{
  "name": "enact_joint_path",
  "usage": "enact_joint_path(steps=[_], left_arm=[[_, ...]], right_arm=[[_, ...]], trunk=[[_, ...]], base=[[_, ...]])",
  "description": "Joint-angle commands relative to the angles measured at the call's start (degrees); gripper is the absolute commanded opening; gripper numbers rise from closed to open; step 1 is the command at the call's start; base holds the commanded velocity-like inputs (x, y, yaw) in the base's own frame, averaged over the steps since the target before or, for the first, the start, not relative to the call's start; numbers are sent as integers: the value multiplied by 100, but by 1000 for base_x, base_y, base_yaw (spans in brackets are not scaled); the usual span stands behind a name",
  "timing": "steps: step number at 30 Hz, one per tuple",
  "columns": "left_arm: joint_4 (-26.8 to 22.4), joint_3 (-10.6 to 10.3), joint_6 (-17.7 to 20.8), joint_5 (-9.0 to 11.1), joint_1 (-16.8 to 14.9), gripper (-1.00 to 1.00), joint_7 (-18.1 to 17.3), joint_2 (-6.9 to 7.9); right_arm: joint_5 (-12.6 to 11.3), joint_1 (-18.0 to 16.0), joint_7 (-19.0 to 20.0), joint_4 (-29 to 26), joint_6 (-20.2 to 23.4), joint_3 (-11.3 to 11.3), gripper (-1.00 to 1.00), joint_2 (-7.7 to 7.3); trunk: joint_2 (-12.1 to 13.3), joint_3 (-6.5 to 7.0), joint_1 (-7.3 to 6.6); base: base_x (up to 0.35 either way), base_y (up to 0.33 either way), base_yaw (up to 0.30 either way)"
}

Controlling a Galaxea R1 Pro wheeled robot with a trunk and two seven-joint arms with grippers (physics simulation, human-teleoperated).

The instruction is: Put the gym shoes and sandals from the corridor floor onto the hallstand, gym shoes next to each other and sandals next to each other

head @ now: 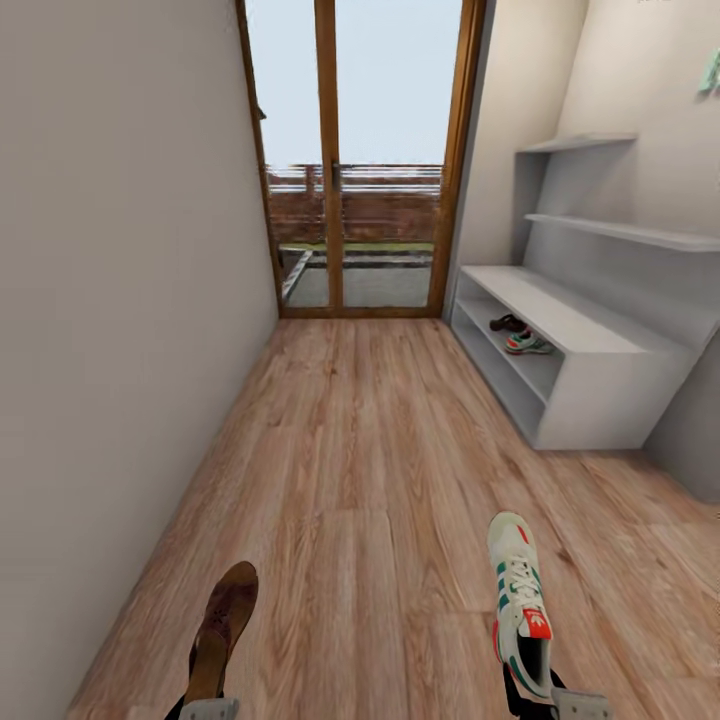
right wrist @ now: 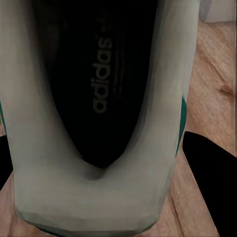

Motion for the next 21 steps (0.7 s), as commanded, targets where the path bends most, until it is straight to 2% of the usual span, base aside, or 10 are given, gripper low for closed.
enact_joint_path(steps=[1, 21], left_arm=[[2, 40, -18, -72, -3, -100, 18, -2], [6, 41, -18, -72, -3, -100, 18, -2]], right_arm=[[42, -5, 21, 5, -15, -48, -100, 1], [42, -5, 21, 6, -15, -42, -100, 8]], trunk=[[-2, -4, 2], [-2, -2, 2]], base=[[337, 0, -143], [337, 0, -13]])
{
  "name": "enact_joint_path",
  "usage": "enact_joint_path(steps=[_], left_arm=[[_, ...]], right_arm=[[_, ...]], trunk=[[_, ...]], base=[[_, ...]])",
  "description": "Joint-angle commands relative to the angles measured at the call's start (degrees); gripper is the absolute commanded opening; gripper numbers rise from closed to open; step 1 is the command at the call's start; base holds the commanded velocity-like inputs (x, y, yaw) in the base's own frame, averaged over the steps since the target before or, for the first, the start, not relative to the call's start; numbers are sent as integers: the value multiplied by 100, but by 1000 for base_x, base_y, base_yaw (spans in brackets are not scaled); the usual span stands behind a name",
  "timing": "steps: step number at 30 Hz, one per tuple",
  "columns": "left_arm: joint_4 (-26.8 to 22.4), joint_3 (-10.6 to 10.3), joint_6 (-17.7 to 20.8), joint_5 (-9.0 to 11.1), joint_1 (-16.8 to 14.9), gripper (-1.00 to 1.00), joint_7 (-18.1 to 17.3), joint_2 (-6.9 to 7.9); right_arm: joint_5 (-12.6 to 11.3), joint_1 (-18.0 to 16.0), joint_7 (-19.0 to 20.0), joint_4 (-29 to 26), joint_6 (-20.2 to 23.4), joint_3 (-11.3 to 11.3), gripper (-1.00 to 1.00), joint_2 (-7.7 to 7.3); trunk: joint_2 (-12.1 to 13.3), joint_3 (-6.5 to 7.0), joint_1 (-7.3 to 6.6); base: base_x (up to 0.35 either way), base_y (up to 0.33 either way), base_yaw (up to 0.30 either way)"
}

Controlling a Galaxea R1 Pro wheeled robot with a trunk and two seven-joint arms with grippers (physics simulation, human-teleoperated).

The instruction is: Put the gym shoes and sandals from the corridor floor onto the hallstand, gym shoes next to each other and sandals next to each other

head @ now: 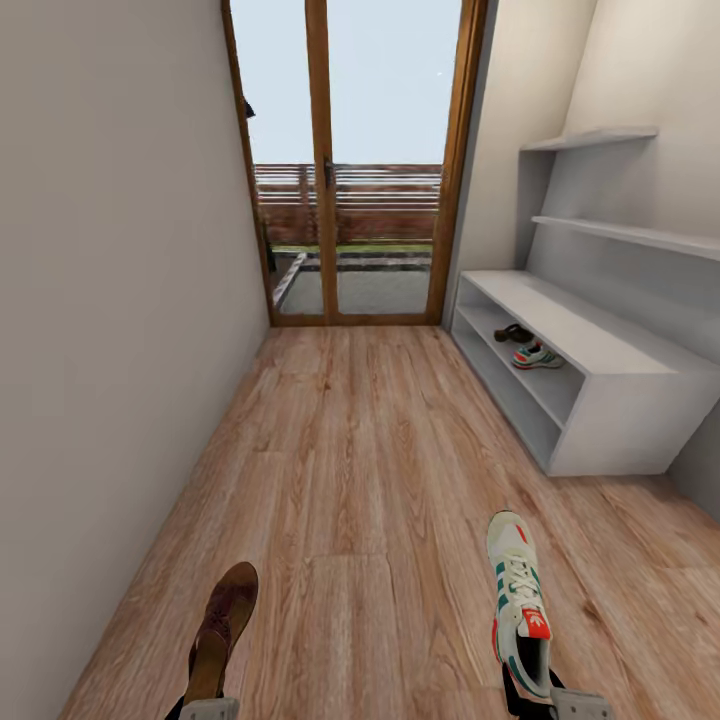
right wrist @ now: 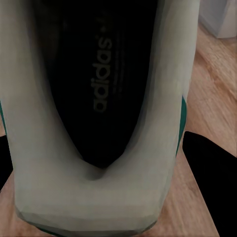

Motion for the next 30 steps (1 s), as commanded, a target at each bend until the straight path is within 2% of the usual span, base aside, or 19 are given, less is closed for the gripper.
enact_joint_path(steps=[1, 30], left_arm=[[4, 37, -18, -74, -4, -100, 18, -2], [32, 36, -18, -76, -4, -100, 18, -2]], right_arm=[[38, -4, 21, 3, -15, -53, -100, -1], [38, -4, 21, 3, -16, -60, -100, -1]], trunk=[[-2, -5, 2], [-2, -5, 2]], base=[[337, 0, 0], [337, 0, 0]])
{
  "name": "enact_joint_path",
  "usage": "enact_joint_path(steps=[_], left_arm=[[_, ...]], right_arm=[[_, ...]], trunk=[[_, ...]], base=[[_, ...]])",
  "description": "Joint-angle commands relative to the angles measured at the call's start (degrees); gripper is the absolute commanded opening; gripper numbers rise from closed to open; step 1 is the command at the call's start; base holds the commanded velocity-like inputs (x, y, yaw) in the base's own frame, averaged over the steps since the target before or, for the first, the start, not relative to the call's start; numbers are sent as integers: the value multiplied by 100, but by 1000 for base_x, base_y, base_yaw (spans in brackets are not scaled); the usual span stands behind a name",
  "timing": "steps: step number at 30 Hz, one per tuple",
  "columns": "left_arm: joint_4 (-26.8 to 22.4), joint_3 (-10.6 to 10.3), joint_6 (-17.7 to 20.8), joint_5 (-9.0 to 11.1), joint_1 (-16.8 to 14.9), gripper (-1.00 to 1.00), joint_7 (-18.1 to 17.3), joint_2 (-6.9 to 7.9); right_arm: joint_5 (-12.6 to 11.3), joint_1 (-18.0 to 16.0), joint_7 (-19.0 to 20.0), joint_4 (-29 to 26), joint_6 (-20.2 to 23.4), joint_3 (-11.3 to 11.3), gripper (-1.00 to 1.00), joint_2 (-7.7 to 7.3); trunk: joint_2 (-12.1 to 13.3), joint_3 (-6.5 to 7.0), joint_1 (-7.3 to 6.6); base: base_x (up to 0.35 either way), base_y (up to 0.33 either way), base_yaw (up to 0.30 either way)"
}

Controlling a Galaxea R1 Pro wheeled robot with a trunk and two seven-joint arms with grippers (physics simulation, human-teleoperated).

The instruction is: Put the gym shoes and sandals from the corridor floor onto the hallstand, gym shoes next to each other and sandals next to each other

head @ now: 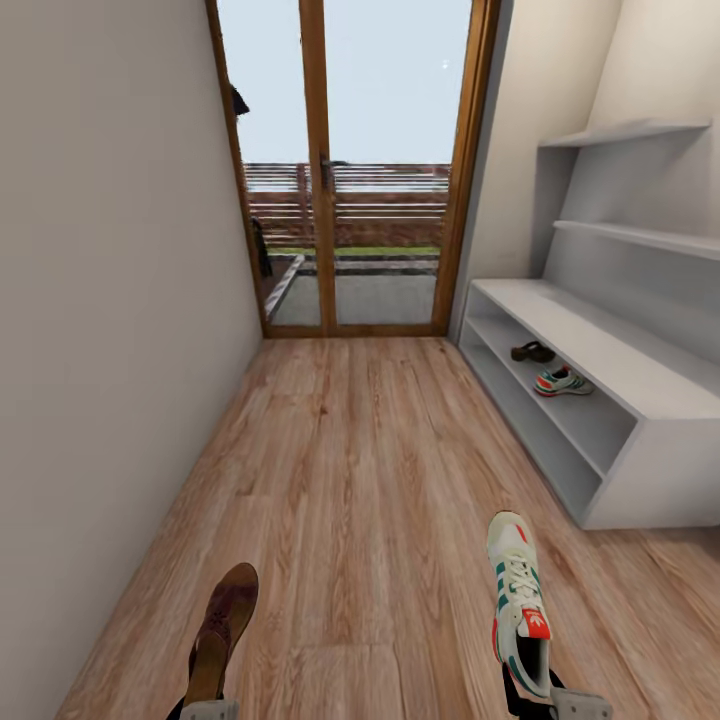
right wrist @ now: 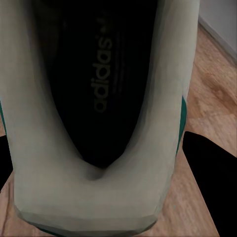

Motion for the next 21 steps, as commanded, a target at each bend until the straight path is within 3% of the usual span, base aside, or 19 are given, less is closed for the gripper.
enact_joint_path(steps=[1, 21], left_arm=[[4, 37, -18, -73, -4, -100, 18, -2], [4, 35, -18, -75, -4, -100, 18, -2]], right_arm=[[39, -4, 21, 6, -14, -54, -100, -1], [39, -4, 21, 7, -14, -49, -100, -1]], trunk=[[-2, -5, 2], [-2, -5, 2]], base=[[337, 0, 0], [337, 0, 0]])
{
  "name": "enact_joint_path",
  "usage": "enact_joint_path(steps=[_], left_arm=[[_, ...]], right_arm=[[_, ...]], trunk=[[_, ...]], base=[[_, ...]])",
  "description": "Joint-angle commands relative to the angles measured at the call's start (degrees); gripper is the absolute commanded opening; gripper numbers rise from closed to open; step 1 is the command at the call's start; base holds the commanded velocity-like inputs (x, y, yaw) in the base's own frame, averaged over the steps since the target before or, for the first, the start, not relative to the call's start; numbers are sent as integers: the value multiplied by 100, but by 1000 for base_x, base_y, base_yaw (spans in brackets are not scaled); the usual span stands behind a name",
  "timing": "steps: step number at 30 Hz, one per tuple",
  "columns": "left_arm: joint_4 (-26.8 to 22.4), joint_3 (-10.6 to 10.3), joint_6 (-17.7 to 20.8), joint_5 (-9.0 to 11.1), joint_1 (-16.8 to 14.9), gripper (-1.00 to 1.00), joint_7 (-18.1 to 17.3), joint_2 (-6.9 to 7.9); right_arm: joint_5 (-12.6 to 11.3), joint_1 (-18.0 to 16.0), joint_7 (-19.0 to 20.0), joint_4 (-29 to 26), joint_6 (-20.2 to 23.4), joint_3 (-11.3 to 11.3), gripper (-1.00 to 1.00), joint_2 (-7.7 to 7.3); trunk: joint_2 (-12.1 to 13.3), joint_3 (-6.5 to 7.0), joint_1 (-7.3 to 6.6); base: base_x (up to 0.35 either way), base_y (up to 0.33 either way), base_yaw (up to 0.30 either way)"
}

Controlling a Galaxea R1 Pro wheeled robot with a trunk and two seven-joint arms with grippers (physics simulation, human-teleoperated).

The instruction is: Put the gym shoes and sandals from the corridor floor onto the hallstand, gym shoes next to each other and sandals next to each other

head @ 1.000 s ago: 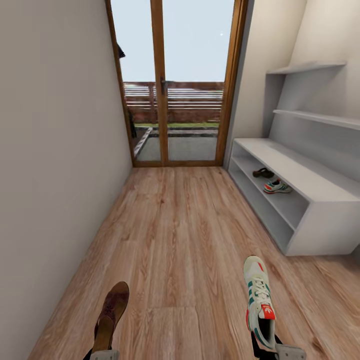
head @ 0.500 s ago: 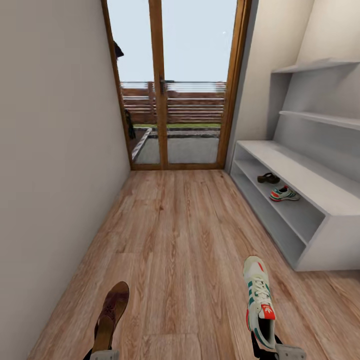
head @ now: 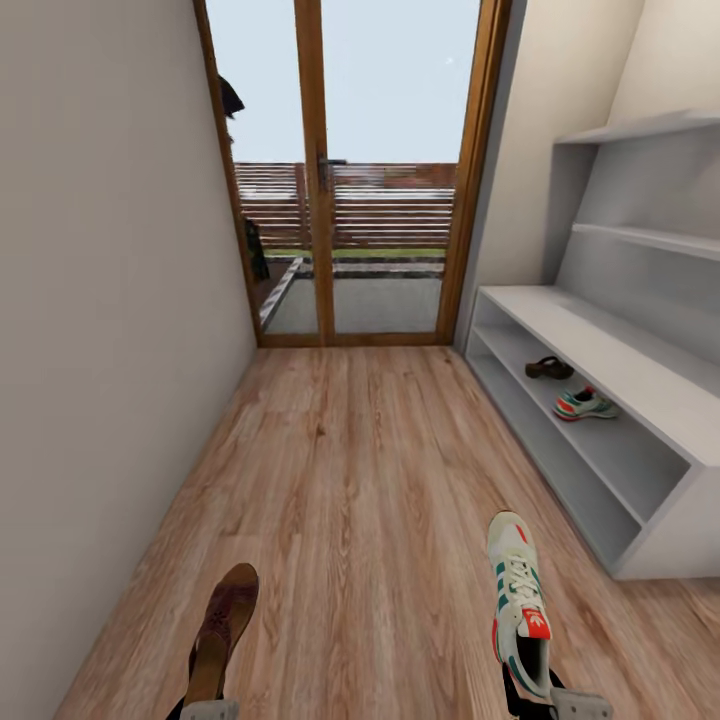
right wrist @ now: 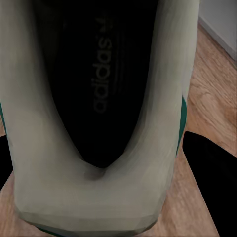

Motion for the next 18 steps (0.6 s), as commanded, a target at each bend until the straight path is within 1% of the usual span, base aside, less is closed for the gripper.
enact_joint_path(steps=[1, 18], left_arm=[[4, 38, -18, -75, -4, -100, 18, -2], [4, 38, -18, -75, -4, -100, 18, -2]], right_arm=[[38, -4, 21, 4, -14, -55, -100, -1], [38, -4, 21, 1, -14, -58, -100, -1]], trunk=[[-2, -5, 2], [-2, -5, 2]], base=[[337, 0, 0], [337, 0, 0]])
